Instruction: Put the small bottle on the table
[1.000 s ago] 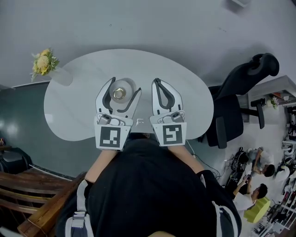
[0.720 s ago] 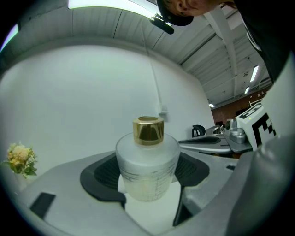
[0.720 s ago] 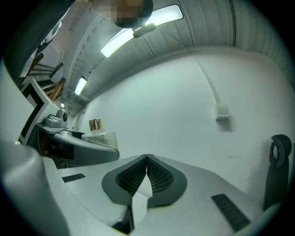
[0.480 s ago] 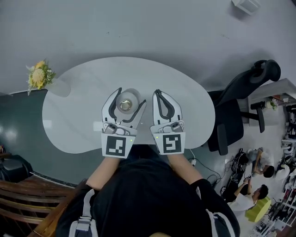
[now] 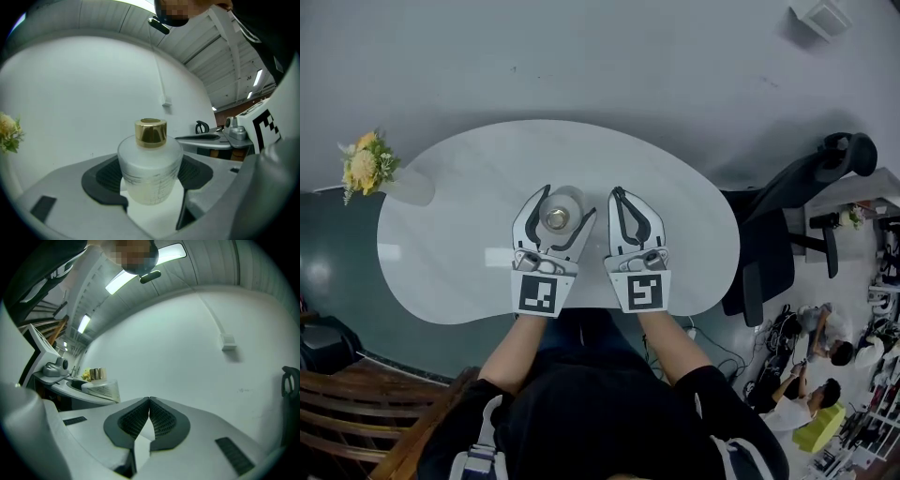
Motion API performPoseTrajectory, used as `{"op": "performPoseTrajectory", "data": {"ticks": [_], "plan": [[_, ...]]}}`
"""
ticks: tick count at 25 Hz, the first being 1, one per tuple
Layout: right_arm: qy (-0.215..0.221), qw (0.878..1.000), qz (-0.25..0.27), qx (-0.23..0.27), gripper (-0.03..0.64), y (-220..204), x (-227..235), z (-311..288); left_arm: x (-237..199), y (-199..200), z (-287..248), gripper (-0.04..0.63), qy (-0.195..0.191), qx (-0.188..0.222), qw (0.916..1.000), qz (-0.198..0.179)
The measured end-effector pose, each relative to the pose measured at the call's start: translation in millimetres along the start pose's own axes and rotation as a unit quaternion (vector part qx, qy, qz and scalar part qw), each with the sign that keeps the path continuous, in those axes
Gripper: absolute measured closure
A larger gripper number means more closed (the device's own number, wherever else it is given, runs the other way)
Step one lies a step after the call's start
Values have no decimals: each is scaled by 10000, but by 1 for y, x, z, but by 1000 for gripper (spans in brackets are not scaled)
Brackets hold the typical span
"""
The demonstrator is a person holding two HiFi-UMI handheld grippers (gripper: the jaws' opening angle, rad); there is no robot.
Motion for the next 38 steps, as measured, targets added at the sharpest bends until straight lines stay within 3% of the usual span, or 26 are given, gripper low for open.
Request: {"op": "performPoseTrajectory", "data": {"ticks": [9, 14, 26, 38], "plan": [[122, 9992, -229, -290, 595, -55, -11, -13, -2, -62, -11, 261, -18, -398, 9992, 70], [215, 9982, -402, -378, 595, -78, -21, -14, -2, -81, -14, 261, -113, -346, 9993, -112], [183, 9955, -599, -709, 595, -124, -39, -3, 1, -152, -6, 261, -205, -1097, 9937, -128], [271, 9926, -772, -894, 595, -168, -57, -1, 6, -185, -5, 261, -371, -1453, 9886, -119]]}}
Point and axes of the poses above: the fingertips, and each gripper's own axes: z backward along the fingers, x to its right, y out of its top, the point moved 3 cm from there along z, backward along the fingers, and after that the axes turned 4 degrees about y, right-handed, at the moved point
